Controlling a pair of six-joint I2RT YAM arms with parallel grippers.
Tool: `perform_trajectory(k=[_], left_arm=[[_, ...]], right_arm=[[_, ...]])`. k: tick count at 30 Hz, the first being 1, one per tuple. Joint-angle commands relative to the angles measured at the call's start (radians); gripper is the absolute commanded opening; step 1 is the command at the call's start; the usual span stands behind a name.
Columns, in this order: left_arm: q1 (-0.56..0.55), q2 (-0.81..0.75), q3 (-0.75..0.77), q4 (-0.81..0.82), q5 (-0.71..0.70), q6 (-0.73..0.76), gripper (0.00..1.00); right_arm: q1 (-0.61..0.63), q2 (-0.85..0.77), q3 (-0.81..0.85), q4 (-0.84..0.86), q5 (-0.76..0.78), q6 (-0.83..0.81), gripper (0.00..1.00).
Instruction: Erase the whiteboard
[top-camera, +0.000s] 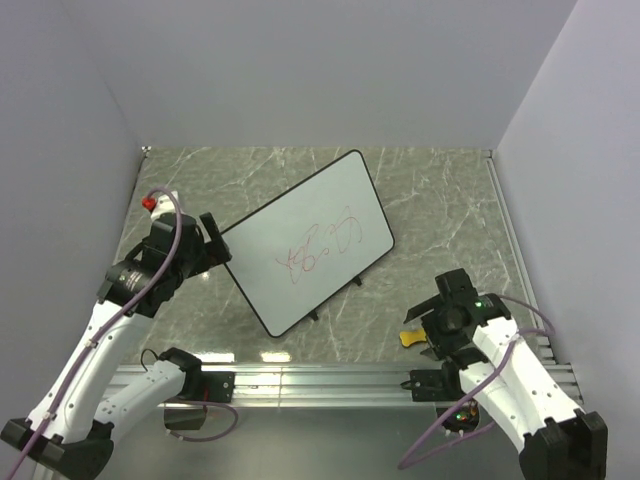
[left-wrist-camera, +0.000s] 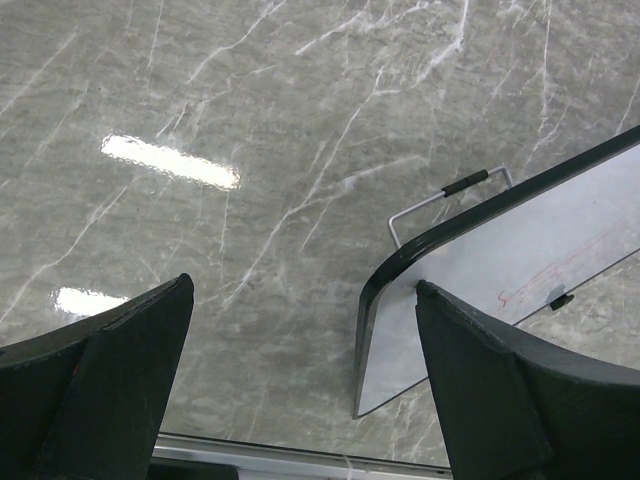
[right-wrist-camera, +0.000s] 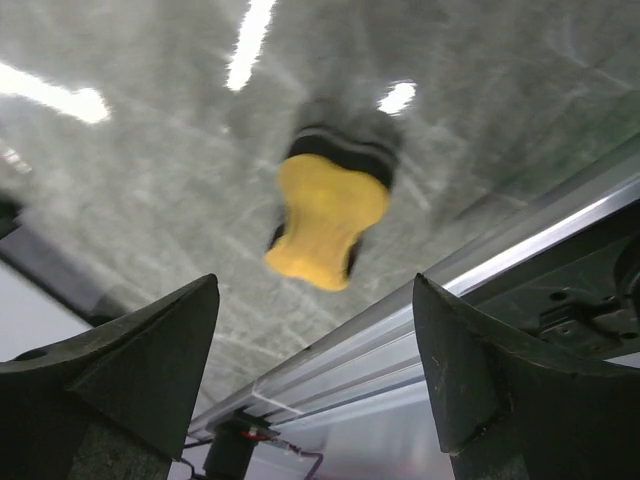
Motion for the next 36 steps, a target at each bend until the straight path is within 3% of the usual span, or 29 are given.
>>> perform_trajectory(k=[1,5,12,23,36], left_arm=[[-0.002,0.004,-0.006,0.021,0.013,0.024,0.99],[-0.002,0.010,-0.006,0.021,0.016,0.033,0.99],[-0.002,0.026,0.011,0.005,0.021,0.036,0.99],[-0.002,0.030,0.009,-0.004,0.002,0.027,0.99],[-0.002,0.047,0.009,0.005,-0.007,0.022,0.99]], right_arm=[[-0.005,0.005,-0.047,-0.002,0.003,0.052,0.84],[-0.005,0.030,-0.064,0.038,0.047,0.052,0.83],[-0.007,0.115,-0.070,0.135,0.055,0.043,0.72],[-0.007,0.198,-0.024,0.155,0.075,-0.003,0.57],[-0.005,0.256,0.068,0.144,0.104,-0.092,0.54]])
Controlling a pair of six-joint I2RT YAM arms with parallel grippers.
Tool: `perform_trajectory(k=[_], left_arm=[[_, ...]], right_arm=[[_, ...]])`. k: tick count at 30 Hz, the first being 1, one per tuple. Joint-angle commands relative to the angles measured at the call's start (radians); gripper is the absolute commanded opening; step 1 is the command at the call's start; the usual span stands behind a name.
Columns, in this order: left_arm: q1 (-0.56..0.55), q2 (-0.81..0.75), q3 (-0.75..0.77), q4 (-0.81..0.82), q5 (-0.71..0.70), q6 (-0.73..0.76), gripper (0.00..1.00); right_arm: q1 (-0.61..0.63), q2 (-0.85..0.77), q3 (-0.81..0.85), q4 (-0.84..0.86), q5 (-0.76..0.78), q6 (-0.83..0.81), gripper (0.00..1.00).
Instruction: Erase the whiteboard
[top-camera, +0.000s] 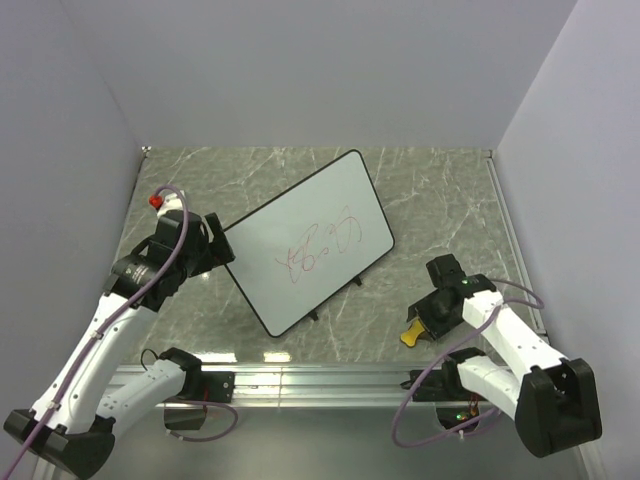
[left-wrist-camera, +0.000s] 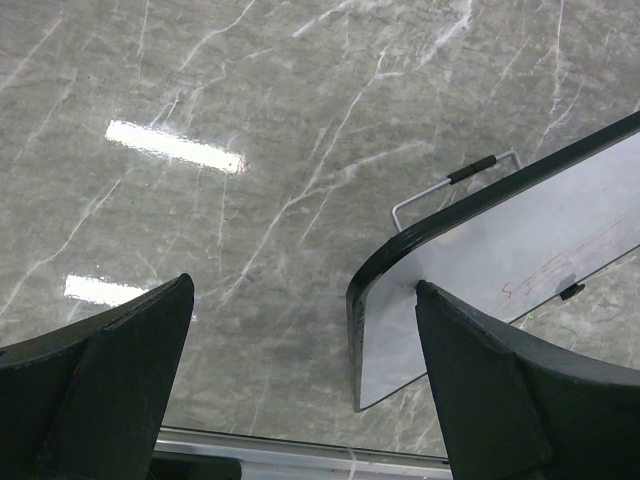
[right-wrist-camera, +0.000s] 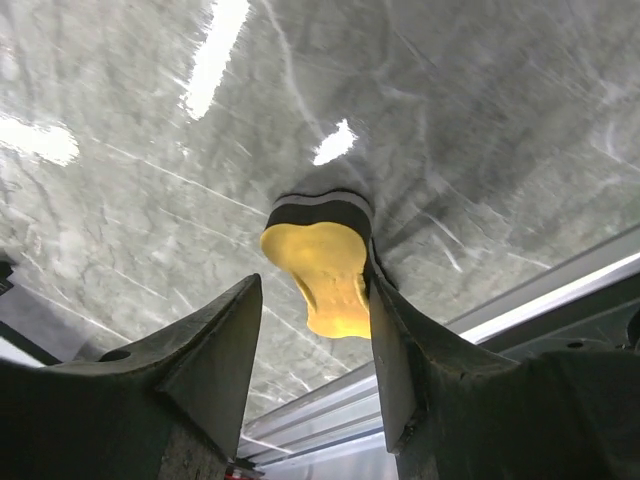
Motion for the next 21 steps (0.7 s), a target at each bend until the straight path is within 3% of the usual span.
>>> perform_trajectory(k=[1,8,13,21], left_arm=[[-0.002,0.009,0.014,0.003,-0.034,0.012,0.99],[-0.002,0.004,0.021,-0.015,-0.044,-0.001,0.99],[-0.002,0.006,0.020,-0.019,-0.041,-0.016,0.99],[-0.002,0.030,0.060,-0.035,-0.045,-0.021,0.99]], right_arm=[[-0.007,0.027,0.030,0.015,0.030,-0.031,0.54],[-0.005,0.053,-0.006,0.053,0.020,-0.061,0.53],[-0.005,0.068,-0.003,0.067,0.021,-0.087,0.35],[-0.007,0.116,-0.003,0.110,0.004,-0.148,0.28]])
